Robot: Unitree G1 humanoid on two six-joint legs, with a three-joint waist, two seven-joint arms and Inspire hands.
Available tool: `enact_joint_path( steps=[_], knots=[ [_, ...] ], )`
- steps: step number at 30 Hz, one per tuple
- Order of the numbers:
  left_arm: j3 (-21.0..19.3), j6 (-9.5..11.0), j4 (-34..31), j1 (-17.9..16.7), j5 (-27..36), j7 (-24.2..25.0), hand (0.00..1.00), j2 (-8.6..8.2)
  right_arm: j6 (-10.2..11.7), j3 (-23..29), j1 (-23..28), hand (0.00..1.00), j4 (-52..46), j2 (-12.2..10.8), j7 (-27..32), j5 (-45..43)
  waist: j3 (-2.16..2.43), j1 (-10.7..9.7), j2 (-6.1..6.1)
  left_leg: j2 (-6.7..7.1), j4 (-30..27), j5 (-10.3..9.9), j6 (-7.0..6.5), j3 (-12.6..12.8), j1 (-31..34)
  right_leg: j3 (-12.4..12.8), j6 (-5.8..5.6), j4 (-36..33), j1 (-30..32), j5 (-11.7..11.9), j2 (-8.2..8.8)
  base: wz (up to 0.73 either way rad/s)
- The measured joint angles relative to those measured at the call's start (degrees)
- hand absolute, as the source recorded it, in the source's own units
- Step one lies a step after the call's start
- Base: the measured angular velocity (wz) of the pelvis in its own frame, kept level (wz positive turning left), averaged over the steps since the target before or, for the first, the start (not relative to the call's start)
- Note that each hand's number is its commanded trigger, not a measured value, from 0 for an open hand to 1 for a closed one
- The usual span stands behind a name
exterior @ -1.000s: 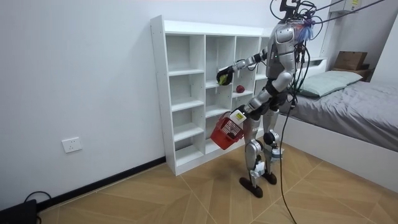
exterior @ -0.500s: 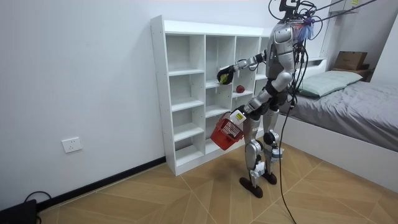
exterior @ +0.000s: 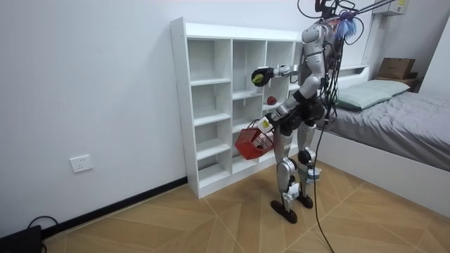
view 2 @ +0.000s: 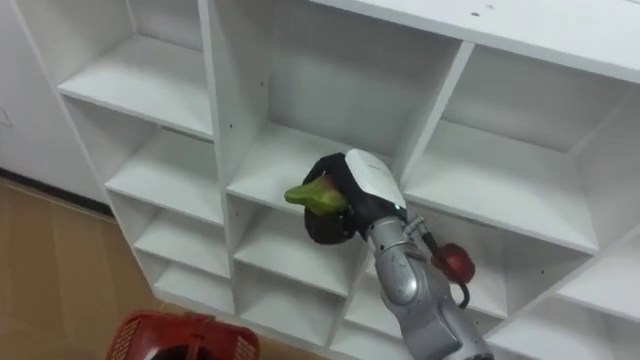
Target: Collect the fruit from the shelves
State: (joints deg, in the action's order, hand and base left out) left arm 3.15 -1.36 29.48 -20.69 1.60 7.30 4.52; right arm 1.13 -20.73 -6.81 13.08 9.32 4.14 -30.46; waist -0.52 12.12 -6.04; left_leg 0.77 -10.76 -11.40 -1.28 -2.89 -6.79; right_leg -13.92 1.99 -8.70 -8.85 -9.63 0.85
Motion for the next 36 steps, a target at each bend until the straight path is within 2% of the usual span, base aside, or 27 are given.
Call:
enact_joint_path(
  steps=[2, 3, 6, 11, 14, 19, 23, 29, 36],
  knots=[
    [0.76, -0.01, -0.24, 0.03, 0.13, -0.61, 1.00, 0.10, 0.00, 0.00, 0.00, 1.00, -1.48, -0.46, -0.06, 1.42, 0.11, -0.64, 0.38, -0.07, 0.08, 0.00, -0.01, 0.62, -0.40, 0.49, 0.00, -0.11, -0.05, 0.00, -0.01, -0.15],
    [1.40, -0.01, -0.24, 0.13, 0.19, -1.06, 1.00, 0.12, 0.02, -0.01, 0.03, 1.00, -2.39, -0.84, -0.07, 1.94, -0.04, -0.90, 0.84, -0.11, 0.35, -0.02, -0.04, 1.09, -0.79, 0.90, -0.02, -0.17, -0.15, 0.00, -0.02, -0.16],
    [2.87, 0.00, -0.25, 1.28, 0.58, -1.74, 1.00, -0.01, 0.05, -0.01, 0.05, 1.00, -3.50, -1.22, -0.14, 2.68, -0.12, -1.37, 1.57, -0.10, 1.06, -0.07, -0.12, 1.36, -0.95, 1.31, -0.06, -0.19, 0.08, -0.01, -0.04, -0.08],
    [3.91, 0.03, -0.25, 2.82, 1.16, -2.11, 1.00, -1.02, 0.05, 0.01, 0.14, 1.00, -3.55, -2.14, -2.25, 3.18, 0.32, -1.72, 2.05, -0.32, 1.20, -0.06, -0.12, 2.44, -0.96, 2.46, -0.06, -0.36, 0.76, -0.01, -0.23, -0.11],
    [5.05, 0.03, -0.24, 3.54, 1.52, -2.01, 1.00, -1.17, 0.00, -0.02, 0.41, 1.00, -4.41, -2.26, -3.78, 3.14, 0.22, -2.76, 2.34, -0.30, 1.23, -0.06, -0.13, 2.62, -1.03, 2.73, -0.06, -0.44, 0.88, -0.01, -0.21, -0.05],
    [6.74, 0.00, -0.23, 3.90, 1.68, -1.65, 1.00, -1.26, -0.07, -0.02, 0.85, 1.00, -5.20, -2.36, -6.26, 3.24, 0.12, -3.63, 2.44, -0.38, 1.27, -0.06, -0.13, 3.03, -1.41, 3.73, -0.07, -1.09, 1.50, -0.01, -0.27, -0.10],
    [8.24, -0.06, -0.23, 4.13, 3.47, -1.68, 1.00, -1.25, -0.91, -0.33, 3.30, 1.00, -5.21, -2.63, -8.33, 3.25, -0.14, -4.04, 2.84, -0.49, 1.47, -0.31, -0.47, 3.94, -1.45, 4.69, -0.09, -1.27, 1.67, -0.01, -0.40, -0.12],
    [8.42, -0.05, -0.22, 4.92, 3.33, -1.73, 1.00, -1.19, -1.66, -0.38, 6.22, 1.00, -5.17, -2.73, -11.63, 0.55, -0.22, -4.16, 3.07, -0.72, 1.50, -0.34, -0.47, 5.20, -1.34, 5.94, -0.09, -1.52, 2.77, -0.02, -0.68, -0.10],
    [8.27, -0.06, 1.07, 5.09, 3.26, -1.87, 1.00, -1.00, -2.07, -0.57, 9.41, 1.00, 2.20, -2.66, -11.10, -0.30, -0.26, -4.13, 3.22, -0.88, 1.46, -0.33, -0.46, 5.78, -1.08, 5.87, -0.08, -1.78, 3.08, -0.01, -0.74, -0.01]
  ],
)
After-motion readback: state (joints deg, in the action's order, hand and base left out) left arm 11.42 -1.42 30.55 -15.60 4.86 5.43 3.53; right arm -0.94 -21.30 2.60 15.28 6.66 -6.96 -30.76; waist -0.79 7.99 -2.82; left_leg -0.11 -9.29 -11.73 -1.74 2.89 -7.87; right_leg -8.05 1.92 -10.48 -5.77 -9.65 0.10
